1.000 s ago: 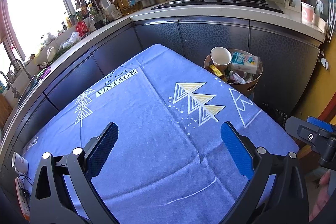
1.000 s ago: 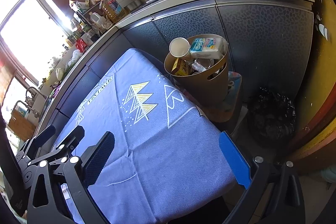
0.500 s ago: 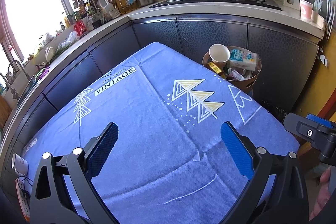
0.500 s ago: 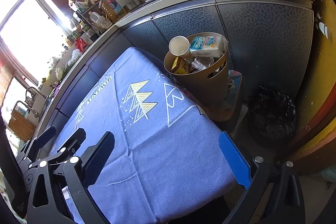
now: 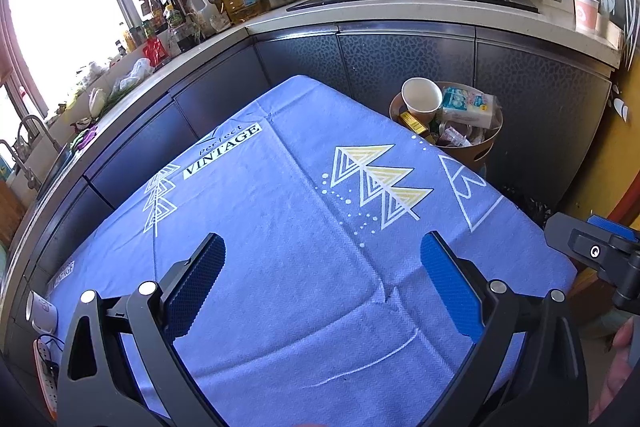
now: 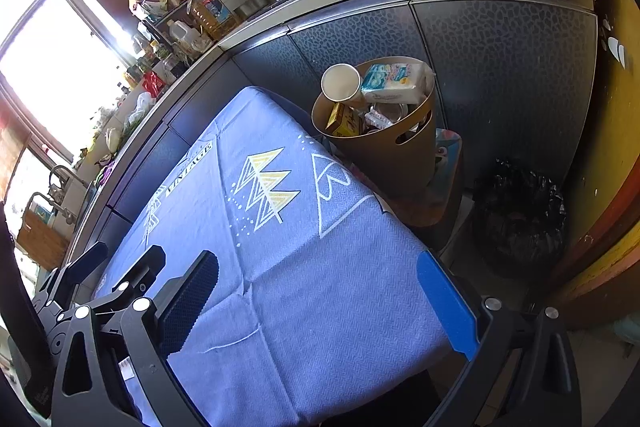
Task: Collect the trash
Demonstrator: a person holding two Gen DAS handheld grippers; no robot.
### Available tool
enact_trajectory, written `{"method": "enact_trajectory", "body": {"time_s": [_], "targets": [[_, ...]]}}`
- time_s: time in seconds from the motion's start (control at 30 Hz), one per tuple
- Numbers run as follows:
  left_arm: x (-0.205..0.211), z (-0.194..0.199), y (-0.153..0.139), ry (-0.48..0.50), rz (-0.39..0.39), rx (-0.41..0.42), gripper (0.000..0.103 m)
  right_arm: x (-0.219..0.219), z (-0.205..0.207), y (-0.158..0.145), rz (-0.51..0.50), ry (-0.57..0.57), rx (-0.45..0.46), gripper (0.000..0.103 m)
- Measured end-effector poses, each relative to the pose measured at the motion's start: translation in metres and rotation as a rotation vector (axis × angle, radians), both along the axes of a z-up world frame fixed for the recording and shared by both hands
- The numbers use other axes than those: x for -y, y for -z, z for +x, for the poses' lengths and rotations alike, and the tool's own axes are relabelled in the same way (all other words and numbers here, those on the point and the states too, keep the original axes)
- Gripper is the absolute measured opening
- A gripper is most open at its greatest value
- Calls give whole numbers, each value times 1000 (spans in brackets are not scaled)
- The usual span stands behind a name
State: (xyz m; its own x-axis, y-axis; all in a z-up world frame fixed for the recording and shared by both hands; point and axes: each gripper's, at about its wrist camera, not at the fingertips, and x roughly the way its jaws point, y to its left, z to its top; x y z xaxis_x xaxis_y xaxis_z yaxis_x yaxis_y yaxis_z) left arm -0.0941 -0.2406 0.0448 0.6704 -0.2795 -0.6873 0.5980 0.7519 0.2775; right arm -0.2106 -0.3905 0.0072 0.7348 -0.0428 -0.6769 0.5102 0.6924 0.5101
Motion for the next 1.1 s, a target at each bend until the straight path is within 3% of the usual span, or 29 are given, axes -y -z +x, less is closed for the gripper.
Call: {"method": "enact_trajectory", "body": {"time_s": [1.1], "targets": [[1,-2,8,9,30,-20,97,0,0,2,10,0,-3,99]]}}
